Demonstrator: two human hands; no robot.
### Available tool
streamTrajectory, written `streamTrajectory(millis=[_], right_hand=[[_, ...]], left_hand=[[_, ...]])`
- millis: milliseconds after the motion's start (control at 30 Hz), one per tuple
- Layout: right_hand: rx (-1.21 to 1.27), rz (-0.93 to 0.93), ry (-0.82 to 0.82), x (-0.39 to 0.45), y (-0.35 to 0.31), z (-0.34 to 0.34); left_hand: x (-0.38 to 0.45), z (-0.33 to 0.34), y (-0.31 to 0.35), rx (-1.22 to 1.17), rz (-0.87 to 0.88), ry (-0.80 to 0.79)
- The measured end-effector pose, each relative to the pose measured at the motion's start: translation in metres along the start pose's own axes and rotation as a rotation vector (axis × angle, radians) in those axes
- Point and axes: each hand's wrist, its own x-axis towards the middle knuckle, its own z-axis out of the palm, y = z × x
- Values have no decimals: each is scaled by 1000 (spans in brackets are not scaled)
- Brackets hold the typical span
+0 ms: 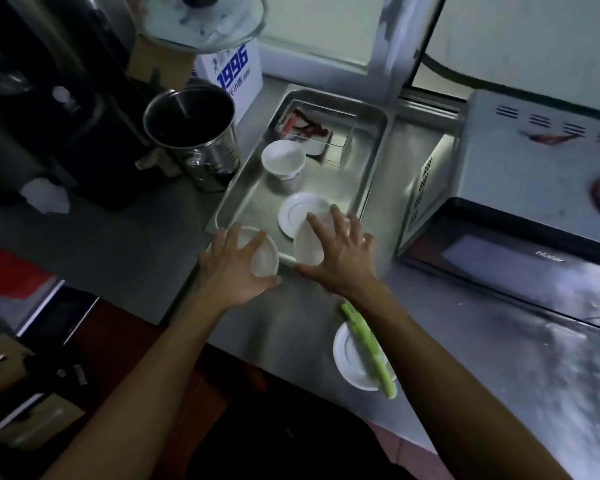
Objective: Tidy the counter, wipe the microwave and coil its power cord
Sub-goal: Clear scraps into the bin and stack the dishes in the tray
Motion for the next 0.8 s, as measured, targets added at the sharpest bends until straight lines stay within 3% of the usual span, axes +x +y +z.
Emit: streamTrajectory(millis=[467,800], right_hand=[[-5,103,-92,92,-8,29],[-18,193,-251,131,-17,68]], left_hand=[[113,-10,-21,-58,124,-91],[149,-3,-32,-28,218,-223]])
